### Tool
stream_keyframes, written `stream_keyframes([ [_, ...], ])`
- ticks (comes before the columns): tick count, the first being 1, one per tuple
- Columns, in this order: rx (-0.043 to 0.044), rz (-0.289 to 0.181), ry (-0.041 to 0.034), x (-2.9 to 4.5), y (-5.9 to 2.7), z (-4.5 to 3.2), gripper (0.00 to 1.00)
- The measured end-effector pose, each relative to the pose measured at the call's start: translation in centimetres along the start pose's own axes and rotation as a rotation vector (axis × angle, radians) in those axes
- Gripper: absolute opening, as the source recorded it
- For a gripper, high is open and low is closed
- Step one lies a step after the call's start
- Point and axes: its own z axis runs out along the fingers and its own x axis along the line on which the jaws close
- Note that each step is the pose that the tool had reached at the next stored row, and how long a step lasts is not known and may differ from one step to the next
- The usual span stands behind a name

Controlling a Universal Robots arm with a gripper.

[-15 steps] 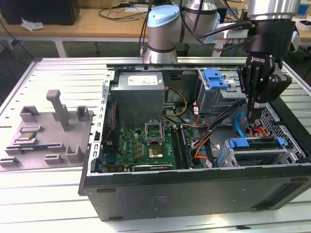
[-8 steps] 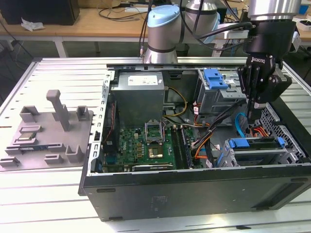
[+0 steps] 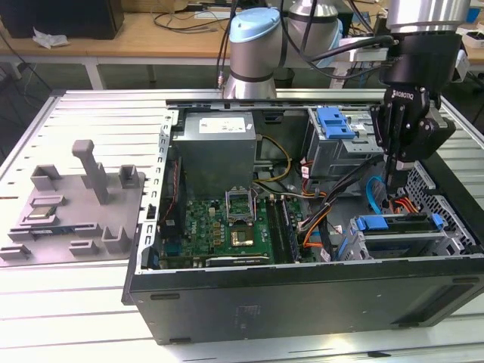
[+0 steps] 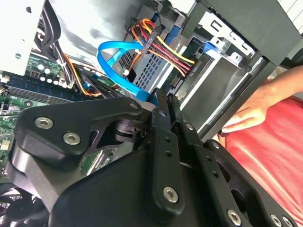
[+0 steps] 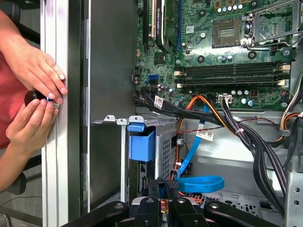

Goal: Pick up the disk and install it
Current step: 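Insert the second disk wire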

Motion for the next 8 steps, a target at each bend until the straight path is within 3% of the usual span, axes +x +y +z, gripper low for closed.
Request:
stream_keyframes([
  [2,0.0005,0.0,-0.0139,0.65,0.0,0.28,0.16],
  [3,0.0008,0.001,-0.0263,0.9,0.0,0.37,0.16],
  [5,0.0012,0.001,-0.0418,1.14,0.0,0.47,0.16],
  [7,0.0018,0.002,-0.0656,1.58,-0.06,0.63,0.16],
  [8,0.002,0.002,-0.0722,1.7,-0.08,0.67,0.16],
])
